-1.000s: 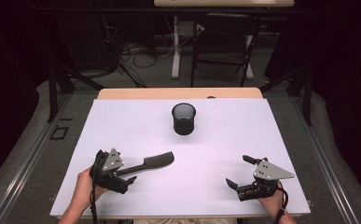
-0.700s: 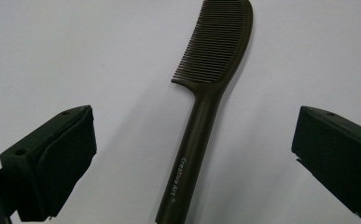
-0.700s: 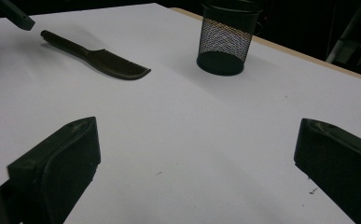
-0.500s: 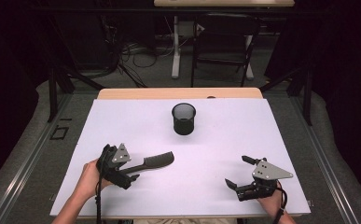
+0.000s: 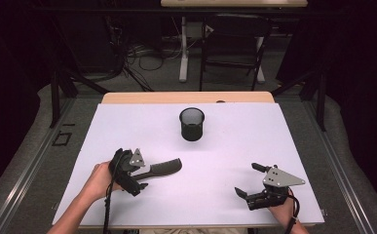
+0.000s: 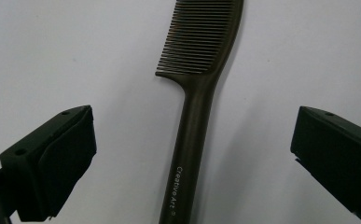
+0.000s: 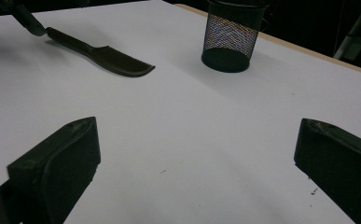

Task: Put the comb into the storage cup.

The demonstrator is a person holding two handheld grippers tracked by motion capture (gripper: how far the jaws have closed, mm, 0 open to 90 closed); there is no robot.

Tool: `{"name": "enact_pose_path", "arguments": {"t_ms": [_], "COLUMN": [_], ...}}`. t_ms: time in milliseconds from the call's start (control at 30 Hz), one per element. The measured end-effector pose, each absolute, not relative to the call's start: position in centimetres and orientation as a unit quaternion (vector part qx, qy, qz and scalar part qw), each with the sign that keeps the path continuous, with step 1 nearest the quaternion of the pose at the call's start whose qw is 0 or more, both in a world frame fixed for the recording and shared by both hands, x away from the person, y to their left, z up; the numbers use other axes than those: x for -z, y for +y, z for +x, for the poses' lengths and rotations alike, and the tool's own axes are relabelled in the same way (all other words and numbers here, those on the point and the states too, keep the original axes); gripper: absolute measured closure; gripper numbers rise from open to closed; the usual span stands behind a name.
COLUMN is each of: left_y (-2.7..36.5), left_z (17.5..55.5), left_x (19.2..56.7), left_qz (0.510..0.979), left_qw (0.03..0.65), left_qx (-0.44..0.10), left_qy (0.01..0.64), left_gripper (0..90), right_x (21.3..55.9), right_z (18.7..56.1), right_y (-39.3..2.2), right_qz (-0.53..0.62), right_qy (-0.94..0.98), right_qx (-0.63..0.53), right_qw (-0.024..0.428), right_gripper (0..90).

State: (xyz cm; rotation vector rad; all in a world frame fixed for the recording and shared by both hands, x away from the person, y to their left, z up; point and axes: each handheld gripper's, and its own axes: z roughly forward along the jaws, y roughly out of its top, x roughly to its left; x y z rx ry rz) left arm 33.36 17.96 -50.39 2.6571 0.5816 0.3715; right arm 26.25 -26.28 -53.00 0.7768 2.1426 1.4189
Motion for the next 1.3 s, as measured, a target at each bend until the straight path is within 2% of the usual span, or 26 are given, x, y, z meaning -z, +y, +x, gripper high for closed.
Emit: {"name": "enact_pose_path", "arguments": {"t_ms": [67,167,200,267,400,600,867,1033,1300], "left_y": [17.8,17.6,17.5,17.3,17.0,16.6,15.7,15.4,15.3], "left_z": [33.7,34.1,34.2,34.4,34.9,35.8,36.5,36.9,37.4], "left_x": [50.3,50.3,50.3,50.4,50.6,51.0,51.4,51.6,52.2], "left_qz": [0.952,0.957,0.960,0.962,0.969,0.976,0.982,0.984,0.986], "left_qw": [0.184,0.174,0.169,0.162,0.144,0.115,0.092,0.082,0.073], "left_qx": [-0.128,-0.115,-0.108,-0.102,-0.084,-0.059,-0.042,-0.047,-0.025], "left_qy": [0.207,0.201,0.197,0.193,0.184,0.173,0.159,0.154,0.150], "left_gripper": [2.5,10.4,16.1,20.5,36.6,53.6,62.8,66.2,71.5], "right_x": [53.0,53.1,53.1,53.1,53.2,53.2,53.3,53.3,53.4], "right_z": [26.2,26.1,26.1,26.2,26.3,26.2,26.2,26.2,26.2], "right_y": [-26.3,-26.2,-26.2,-26.2,-26.1,-26.2,-26.1,-26.2,-26.1], "right_qz": [0.286,0.283,0.282,0.282,0.282,0.281,0.282,0.281,0.282], "right_qy": [0.778,0.780,0.780,0.781,0.782,0.784,0.786,0.786,0.788], "right_qx": [-0.512,-0.511,-0.512,-0.511,-0.511,-0.508,-0.505,-0.505,-0.503], "right_qw": [0.223,0.224,0.224,0.223,0.219,0.219,0.219,0.220,0.217], "right_gripper": [0.0,0.0,0.0,0.0,0.0,0.0,0.0,0.0,0.0]}}
